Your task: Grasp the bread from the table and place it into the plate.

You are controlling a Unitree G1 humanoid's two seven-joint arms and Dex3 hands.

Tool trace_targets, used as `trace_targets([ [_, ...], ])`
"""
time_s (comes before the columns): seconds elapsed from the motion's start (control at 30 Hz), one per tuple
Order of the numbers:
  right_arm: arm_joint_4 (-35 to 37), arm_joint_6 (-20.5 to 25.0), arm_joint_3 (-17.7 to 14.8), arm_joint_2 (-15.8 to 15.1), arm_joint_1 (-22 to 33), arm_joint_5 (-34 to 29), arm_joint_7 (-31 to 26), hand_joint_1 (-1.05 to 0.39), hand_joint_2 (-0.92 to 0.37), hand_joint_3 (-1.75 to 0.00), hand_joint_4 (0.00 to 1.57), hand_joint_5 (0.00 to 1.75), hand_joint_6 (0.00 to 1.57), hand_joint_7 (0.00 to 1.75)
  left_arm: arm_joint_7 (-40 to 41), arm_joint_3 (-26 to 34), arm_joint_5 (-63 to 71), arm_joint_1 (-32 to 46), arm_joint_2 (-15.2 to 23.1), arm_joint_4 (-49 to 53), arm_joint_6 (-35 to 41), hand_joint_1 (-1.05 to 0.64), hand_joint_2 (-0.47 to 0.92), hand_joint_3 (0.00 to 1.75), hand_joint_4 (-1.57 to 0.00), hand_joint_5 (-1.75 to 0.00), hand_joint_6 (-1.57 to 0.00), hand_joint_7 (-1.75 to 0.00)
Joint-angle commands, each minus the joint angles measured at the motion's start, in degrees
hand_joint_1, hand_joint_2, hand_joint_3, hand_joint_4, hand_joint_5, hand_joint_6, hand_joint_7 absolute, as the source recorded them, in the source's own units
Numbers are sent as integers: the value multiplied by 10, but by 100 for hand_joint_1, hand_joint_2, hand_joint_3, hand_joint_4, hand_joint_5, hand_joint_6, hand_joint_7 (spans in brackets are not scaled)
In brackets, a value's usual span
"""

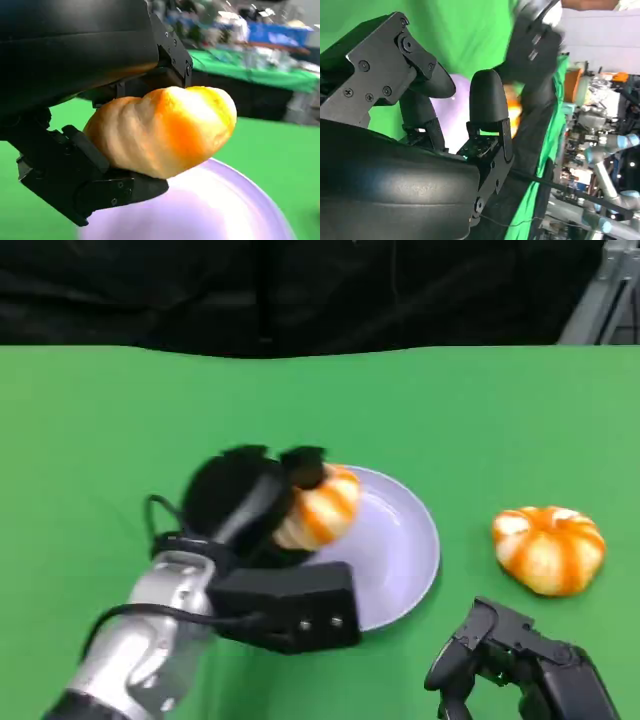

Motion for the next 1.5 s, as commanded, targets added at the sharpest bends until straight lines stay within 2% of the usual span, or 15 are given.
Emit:
trace_targets([
  [0.03, -10, 4, -2, -6, 7, -1, -2, 0, -32, -142, 67, 172, 67, 152, -45, -1, -10, -27, -7, 25, 26, -22, 56, 83, -81, -166, -70, -133],
  [0.1, -12, 2, 1, -5, 8, -2, -2, 0, -31, -142, 67, 172, 67, 152, -92, -5, -20, -35, -7, 27, 40, -29, 76, 39, -65, -118, -67, -62],
  [0.13, -13, 3, 1, -5, 9, -1, -2, 1, -32, -141, 67, 172, 67, 152, -115, -7, -22, -37, -6, 22, 48, -39, 85, 25, -46, -92, -53, -32],
  [0.17, -14, 4, 2, -5, 10, -1, -2, 1, -32, -141, 67, 172, 67, 152, -128, -8, -23, -37, -5, 17, 55, -45, 89, 22, -38, -81, -46, -21],
  [0.23, -14, 3, 2, -5, 9, -4, -3, 2, -32, -141, 66, 172, 67, 152, -160, -12, -24, -36, -3, 4, 70, -59, 91, 23, -16, -71, -30, -7],
  [0.3, -14, 3, 2, -5, 9, -7, -5, 2, -32, -142, 67, 172, 67, 153, -185, -18, -17, -37, 2, -6, 83, -69, 92, 26, -4, -64, -19, -2],
  [0.33, -15, 4, 2, -5, 9, -7, -5, 2, -32, -142, 67, 172, 67, 153, -192, -21, -13, -38, 4, -9, 88, -78, 92, 30, -2, -49, -12, -2],
  [0.43, -17, 8, 2, -4, 10, -6, -5, 2, -32, -143, 67, 172, 67, 153, -221, -31, -2, -42, 15, -19, 101, -88, 92, 38, 0, -28, -5, -2],
  [0.53, -18, 9, 2, -5, 9, -6, -5, 2, -32, -143, 67, 173, 67, 154, -252, -37, 2, -46, 25, -25, 105, -94, 92, 44, 0, -17, -4, -2],
  [0.73, -14, 7, 0, -6, 7, 0, -3, 2, -31, -144, 67, 174, 66, 154, -289, -35, -3, -46, 48, -49, 103, -96, 92, 45, -2, -21, -11, -6],
  [0.87, -13, 8, -2, -5, 5, 1, -4, 2, -31, -142, 67, 173, 66, 154, -309, -25, -20, -43, 62, -67, 96, -89, 92, 41, -2, -49, -23, -9],
  [1.03, -8, 4, -4, -4, 3, 2, -4, 1, -31, -141, 68, 174, 67, 154, -288, 10, -49, -7, 79, -122, 79, -81, 92, 35, -8, -59, -30, -10],
  [1.27, -4, 2, -3, -4, 2, 2, -4, 0, -32, -139, 67, 173, 66, 153, -162, 128, -145, 113, 86, -200, -28, -47, 92, 24, -59, -86, -66, -26],
  [1.37, -1, -1, -5, -5, -1, 7, -2, 0, -33, -139, 67, 173, 66, 153, -158, 182, -235, 168, 71, -231, -64, -34, 92, 20, -65, -106, -76, -35],
  [1.5, -2, 2, -7, -5, -1, 11, 0, 1, -33, -139, 66, 173, 66, 152, -162, 218, -309, 210, 59, -252, -91, -24, 89, 28, -69, -115, -78, -52],
])
